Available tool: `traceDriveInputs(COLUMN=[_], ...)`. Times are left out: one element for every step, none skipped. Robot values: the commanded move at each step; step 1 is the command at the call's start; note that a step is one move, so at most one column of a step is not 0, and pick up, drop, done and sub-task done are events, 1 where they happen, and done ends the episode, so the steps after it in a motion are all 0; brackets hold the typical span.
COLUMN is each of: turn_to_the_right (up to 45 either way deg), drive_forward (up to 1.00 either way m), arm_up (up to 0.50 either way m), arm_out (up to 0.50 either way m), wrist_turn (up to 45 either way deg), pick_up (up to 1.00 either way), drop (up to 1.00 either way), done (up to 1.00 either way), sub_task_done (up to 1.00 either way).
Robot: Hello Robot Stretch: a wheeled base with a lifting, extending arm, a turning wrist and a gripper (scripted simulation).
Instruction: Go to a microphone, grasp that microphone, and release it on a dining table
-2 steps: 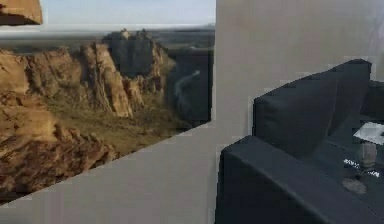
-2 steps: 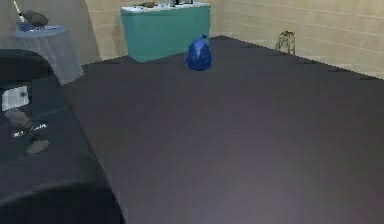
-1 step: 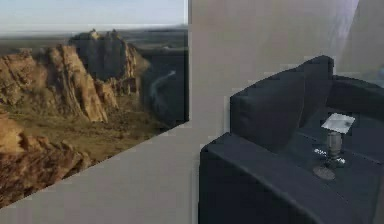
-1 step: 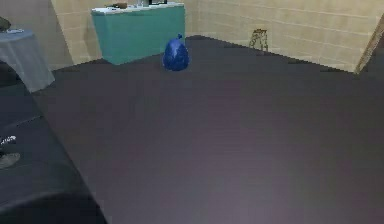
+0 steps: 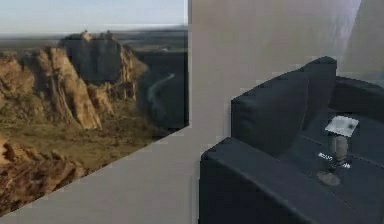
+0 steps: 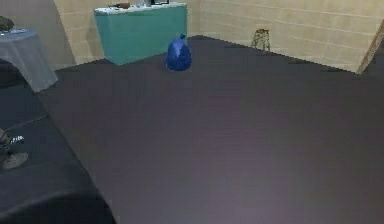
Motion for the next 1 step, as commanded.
traceDriveInputs(turn_to_the_right=[-45.0], drive_forward=[0.00], arm_up=[0.00], arm_out=[0.00], wrist_turn=[0.0], pick_up=[0.00], drop=[0.00], done=[0.00], sub_task_done=[0.00])
